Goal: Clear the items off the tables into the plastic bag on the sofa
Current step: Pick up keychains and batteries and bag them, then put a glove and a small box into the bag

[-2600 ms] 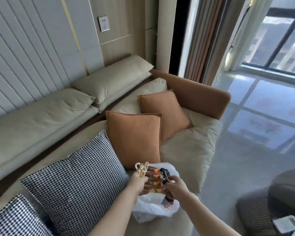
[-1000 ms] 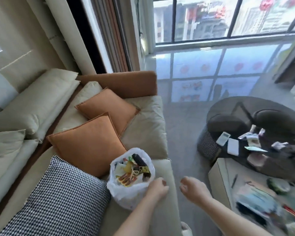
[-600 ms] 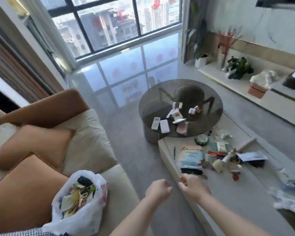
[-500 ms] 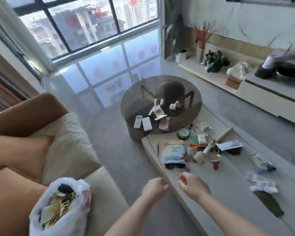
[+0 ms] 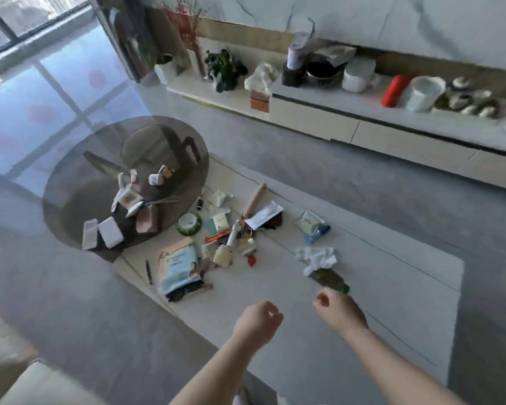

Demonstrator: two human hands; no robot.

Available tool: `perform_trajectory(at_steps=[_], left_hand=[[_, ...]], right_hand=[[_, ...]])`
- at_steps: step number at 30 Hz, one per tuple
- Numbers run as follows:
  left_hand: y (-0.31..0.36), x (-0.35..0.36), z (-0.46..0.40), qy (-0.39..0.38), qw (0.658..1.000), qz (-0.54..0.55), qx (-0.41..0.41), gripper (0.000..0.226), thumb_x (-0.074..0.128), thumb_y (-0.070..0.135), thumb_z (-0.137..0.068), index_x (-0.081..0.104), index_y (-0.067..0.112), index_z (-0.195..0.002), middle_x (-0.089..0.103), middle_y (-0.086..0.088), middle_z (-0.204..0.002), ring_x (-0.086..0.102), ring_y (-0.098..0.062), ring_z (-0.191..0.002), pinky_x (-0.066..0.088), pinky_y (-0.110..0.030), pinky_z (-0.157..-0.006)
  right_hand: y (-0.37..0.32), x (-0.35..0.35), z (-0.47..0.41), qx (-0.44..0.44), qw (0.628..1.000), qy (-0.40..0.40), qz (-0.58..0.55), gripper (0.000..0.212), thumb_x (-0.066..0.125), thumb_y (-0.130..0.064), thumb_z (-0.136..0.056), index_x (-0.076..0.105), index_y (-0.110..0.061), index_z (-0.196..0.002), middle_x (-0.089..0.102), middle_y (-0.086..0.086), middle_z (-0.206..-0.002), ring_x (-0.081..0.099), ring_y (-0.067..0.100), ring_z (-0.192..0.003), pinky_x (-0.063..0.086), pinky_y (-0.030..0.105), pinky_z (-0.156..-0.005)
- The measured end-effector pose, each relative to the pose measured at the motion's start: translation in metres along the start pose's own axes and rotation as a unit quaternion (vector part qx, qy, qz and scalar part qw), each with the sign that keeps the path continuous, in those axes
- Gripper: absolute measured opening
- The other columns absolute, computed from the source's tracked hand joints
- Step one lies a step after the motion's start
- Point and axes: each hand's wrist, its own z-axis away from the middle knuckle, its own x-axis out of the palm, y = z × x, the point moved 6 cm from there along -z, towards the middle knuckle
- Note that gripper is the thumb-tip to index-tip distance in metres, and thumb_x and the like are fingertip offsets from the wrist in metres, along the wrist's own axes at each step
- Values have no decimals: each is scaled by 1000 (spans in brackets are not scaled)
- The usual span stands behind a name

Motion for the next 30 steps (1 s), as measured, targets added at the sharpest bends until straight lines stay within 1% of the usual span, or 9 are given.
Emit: perform_trajectory(at_steps=[3,7,10,13,15,18,22,25,30], left_hand=[[25,19,-26,-15,999,-22,17,28,52,44,-88,65,31,-109,67,6,-114,62,-16,-105,49,-25,-87],[51,37,-75,-25,999,-23,38,27,52,43,-89,65,29,-107,68,2,-111,62,-17,-103,49,-25,-85],[66,53,-120,-33,998,-16,48,27,52,41,-89,65,28,-109,68,0,-111,63,-19,-100,50,-25,-83],[73,72,-169,-37,997,-15,60,29,52,36,-90,65,24,-113,67,-1,-113,64,-20,-99,54,-30,-85],[77,85,-202,-26,996,-36,81,30,52,36,-91,64,24,-116,64,-1,-117,62,-20,-103,51,-27,-85],[82,103,-250,-3,991,-60,118,31,52,37,-93,62,24,-119,59,0,-124,57,-19,-111,46,-26,-88],[90,130,-304,21,983,-101,150,37,51,28,-94,53,22,-130,50,-1,-134,44,-22,-125,43,-32,-96],[101,147,-334,45,974,-134,175,35,49,23,-95,51,21,-130,47,-1,-136,36,-22,-130,39,-34,-101],[109,155,-375,113,960,-170,190,42,51,28,-95,44,25,-137,45,4,-140,35,-20,-130,39,-35,-102]], right_hand=[[35,-11,-18,52,998,22,-42,22,56,-32,-86,64,-21,-103,69,1,-104,62,24,-100,48,28,-78],[71,-5,-52,93,989,24,-115,24,60,-32,-86,64,-21,-107,68,-3,-107,62,18,-103,45,24,-82],[92,9,-84,112,981,30,-153,25,65,-32,-83,66,-21,-105,69,-3,-105,62,15,-100,44,22,-82],[113,31,-121,126,977,31,-172,27,66,-32,-83,66,-20,-106,67,-3,-99,62,14,-95,45,23,-83],[126,46,-147,129,975,34,-178,29,67,-32,-82,65,-20,-109,66,-3,-99,62,14,-95,46,23,-84],[144,71,-185,125,979,34,-158,34,65,-30,-83,62,-19,-115,66,-1,-112,61,16,-104,46,25,-87],[164,100,-227,99,992,22,-74,39,61,-28,-87,54,-20,-125,55,2,-125,52,19,-117,45,26,-93],[170,107,-253,87,993,65,-38,39,61,-29,-88,53,-19,-125,51,2,-126,45,20,-121,44,30,-95],[165,118,-285,61,993,103,-4,39,65,-36,-84,52,-24,-119,50,-3,-124,43,20,-119,44,31,-91]])
